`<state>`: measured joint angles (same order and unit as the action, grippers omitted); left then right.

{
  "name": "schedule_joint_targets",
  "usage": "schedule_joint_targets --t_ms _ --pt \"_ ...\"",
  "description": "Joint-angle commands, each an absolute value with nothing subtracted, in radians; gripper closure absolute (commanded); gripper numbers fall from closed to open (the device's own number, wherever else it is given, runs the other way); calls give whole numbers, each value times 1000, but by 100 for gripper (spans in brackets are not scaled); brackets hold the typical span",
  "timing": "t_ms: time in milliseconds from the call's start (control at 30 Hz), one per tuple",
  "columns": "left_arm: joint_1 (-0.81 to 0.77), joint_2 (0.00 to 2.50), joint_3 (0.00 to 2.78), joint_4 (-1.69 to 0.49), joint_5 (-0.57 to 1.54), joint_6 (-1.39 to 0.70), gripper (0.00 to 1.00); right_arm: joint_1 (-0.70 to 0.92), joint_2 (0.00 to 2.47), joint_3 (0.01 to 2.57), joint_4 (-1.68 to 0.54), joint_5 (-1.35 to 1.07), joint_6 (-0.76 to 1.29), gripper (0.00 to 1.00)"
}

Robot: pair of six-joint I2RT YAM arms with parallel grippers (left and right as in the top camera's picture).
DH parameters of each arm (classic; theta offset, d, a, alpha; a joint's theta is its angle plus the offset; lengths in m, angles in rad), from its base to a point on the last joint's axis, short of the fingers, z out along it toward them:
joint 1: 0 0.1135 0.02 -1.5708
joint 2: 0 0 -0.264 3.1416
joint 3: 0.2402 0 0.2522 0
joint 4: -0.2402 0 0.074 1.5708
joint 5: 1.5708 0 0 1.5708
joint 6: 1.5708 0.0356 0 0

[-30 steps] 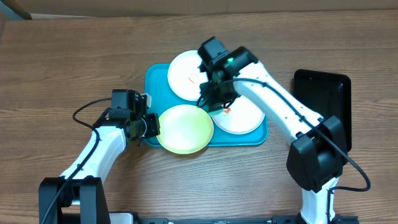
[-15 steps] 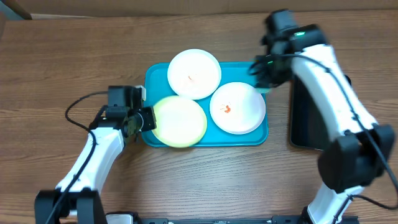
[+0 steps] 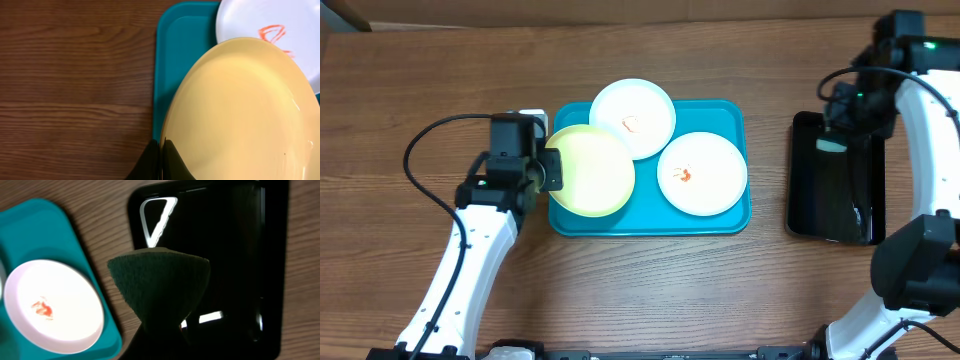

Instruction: Clean dirty plates on tray and stack at the side

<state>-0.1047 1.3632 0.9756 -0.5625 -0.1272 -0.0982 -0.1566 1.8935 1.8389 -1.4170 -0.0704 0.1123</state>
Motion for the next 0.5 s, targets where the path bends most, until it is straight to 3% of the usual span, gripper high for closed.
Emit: schedule_joint_targets --t_ms 0,467 --pt "-159 1352 1026 -568 -319 -59 96 -201 1872 1784 -1405 -65 96 96" --pt "-425 1352 1102 -506 -950 62 96 -224 1872 1637 -1317 -80 96 96"
